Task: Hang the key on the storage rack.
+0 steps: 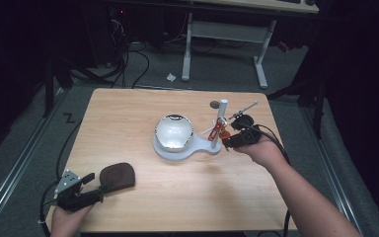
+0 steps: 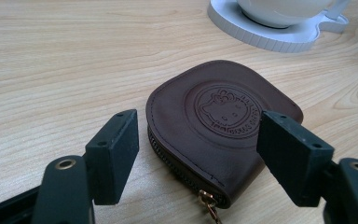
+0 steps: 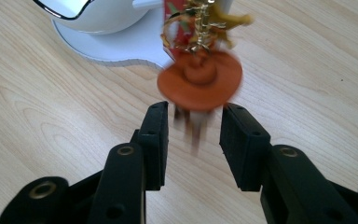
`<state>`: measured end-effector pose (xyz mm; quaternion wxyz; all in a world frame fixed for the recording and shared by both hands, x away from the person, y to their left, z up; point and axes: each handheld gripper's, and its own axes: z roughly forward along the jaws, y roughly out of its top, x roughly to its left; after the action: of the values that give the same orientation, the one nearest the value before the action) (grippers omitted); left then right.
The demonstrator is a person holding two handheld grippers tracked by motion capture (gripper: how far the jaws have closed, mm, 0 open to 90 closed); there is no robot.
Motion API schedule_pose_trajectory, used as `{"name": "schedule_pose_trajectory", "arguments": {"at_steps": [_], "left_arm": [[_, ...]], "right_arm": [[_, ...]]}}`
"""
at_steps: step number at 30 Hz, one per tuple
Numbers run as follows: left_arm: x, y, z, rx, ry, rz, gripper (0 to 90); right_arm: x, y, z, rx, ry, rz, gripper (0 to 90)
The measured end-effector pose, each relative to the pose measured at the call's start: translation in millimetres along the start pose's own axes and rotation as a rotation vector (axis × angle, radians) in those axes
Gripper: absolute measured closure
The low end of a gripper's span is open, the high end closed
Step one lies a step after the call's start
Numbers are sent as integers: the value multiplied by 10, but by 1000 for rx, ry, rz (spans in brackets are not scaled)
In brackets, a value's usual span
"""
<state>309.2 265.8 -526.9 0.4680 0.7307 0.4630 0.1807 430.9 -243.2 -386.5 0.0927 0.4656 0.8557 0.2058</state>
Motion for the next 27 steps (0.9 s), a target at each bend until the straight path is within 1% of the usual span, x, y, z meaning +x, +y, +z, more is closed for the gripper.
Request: {"name": "schedule_pose_trajectory", "arguments": {"at_steps": [6, 10, 12, 15, 16, 17, 18, 21, 23, 24, 25, 26, 27], "left_arm": [[-7, 5, 9, 3, -5, 3, 300], [-8, 10, 14, 5, -6, 3, 300], [-6, 11, 16, 8, -11, -4, 300], [-2, 13, 23, 13, -15, -12, 302], [-1, 13, 26, 14, -18, -18, 303], [1, 14, 30, 14, -21, -23, 303], [1, 14, 33, 15, -23, -27, 304], [-2, 14, 41, 18, -31, -36, 306], [-6, 15, 44, 21, -33, -36, 306], [-8, 17, 47, 22, -34, -38, 306], [-9, 18, 48, 23, -35, -38, 306], [-11, 18, 51, 25, -35, -40, 306], [-13, 18, 55, 27, -34, -41, 306]], "right_arm": [[-9, -50, -65, -2, -5, 0, 612], [3, -118, -107, -6, -9, 0, 603], [11, -166, -119, -7, -11, 5, 595], [17, -254, -126, -15, -19, 5, 593], [25, -288, -127, -19, -22, 11, 590], [34, -323, -127, -22, -25, 11, 586], [42, -361, -125, -24, -34, 1, 583], [63, -478, -123, -34, -45, 6, 575], [76, -561, -129, -51, -53, 1, 565], [78, -601, -128, -62, -54, 4, 559], [93, -639, -129, -62, -63, 19, 553], [95, -679, -124, -81, -74, 1, 549], [103, -720, -120, -94, -80, -2, 545]]}}
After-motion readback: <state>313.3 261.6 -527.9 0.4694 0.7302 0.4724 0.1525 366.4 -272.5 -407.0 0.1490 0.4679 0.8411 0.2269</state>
